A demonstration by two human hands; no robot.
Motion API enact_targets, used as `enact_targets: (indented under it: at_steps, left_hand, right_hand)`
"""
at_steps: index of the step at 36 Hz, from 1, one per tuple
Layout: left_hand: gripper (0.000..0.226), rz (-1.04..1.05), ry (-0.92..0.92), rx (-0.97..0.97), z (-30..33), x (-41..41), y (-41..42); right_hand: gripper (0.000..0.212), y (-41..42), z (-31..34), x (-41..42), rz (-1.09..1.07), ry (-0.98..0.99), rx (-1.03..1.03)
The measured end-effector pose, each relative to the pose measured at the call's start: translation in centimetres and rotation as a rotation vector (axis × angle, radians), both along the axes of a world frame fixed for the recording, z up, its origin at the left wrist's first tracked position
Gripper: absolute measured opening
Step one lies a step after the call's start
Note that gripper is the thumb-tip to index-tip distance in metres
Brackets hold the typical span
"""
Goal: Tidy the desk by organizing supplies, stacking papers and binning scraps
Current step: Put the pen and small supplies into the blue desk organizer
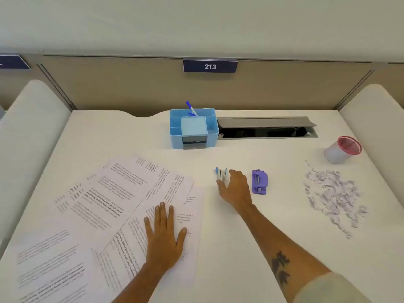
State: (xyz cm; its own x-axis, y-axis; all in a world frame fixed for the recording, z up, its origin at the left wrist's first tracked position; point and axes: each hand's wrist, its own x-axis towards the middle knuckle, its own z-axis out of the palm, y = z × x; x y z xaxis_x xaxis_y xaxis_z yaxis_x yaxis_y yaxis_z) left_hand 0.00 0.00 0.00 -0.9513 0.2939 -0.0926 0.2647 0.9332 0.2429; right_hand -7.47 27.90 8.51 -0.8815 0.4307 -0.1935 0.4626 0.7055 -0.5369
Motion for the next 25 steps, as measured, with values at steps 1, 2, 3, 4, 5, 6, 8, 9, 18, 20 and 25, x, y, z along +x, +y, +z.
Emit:
enact_targets:
  at_steps: [1,2,3,4,5,6,8,9,18,20,25]
  left_hand:
    - [0.086,0.002,-0.015,0.008,0.2,0.1,0.0]
    - [0.086,0.015,-0.029,0.022,0.6,0.0,-0.1]
    - [0.086,0.008,-0.007,0.025,0.6,0.1,-0.1]
    - [0.086,0.012,0.021,0.020,0.5,0.2,-0.2]
    - [0.086,0.013,0.021,0.019,0.4,0.3,-0.1]
    - [0.086,0.012,0.015,0.023,0.5,0.3,0.0]
    - [0.085,0.015,0.019,0.027,0.2,0.2,0.1]
    - [0.085,0.022,0.020,0.020,0.2,0.2,0.1]
    - [0.087,0.037,0.001,0.004,0.2,0.0,0.2]
    - [0.088,0.040,0.003,0.003,0.1,0.0,0.2]
    - [0.088,0.038,0.014,0.008,0.1,0.0,0.2]
  right_hand:
    - [0.055,0.0,-0.1,-0.6,-0.027,-0.020,-0.024]
    - [0.055,-0.1,0.1,-1.0,-0.057,-0.044,-0.034]
    - [0.056,-0.1,0.1,-1.5,-0.066,-0.055,-0.029]
    - [0.057,-0.1,0.2,-1.9,-0.070,-0.075,-0.020]
    - [0.058,-0.1,0.0,-2.3,-0.073,-0.077,-0.010]
    - [0.058,-0.2,-0.1,-2.6,-0.077,-0.078,-0.002]
    - [0.059,-0.1,-0.4,-3.3,-0.081,-0.072,0.016]
    - [0.059,-0.1,-0.6,-3.6,-0.083,-0.075,0.025]
    - [0.043,-0.9,-1.4,-5.3,-0.054,-0.074,0.116]
    - [0.037,-1.0,-1.7,-5.4,-0.033,-0.057,0.131]
    - [0.030,-1.4,-2.1,-5.8,0.049,-0.018,0.101]
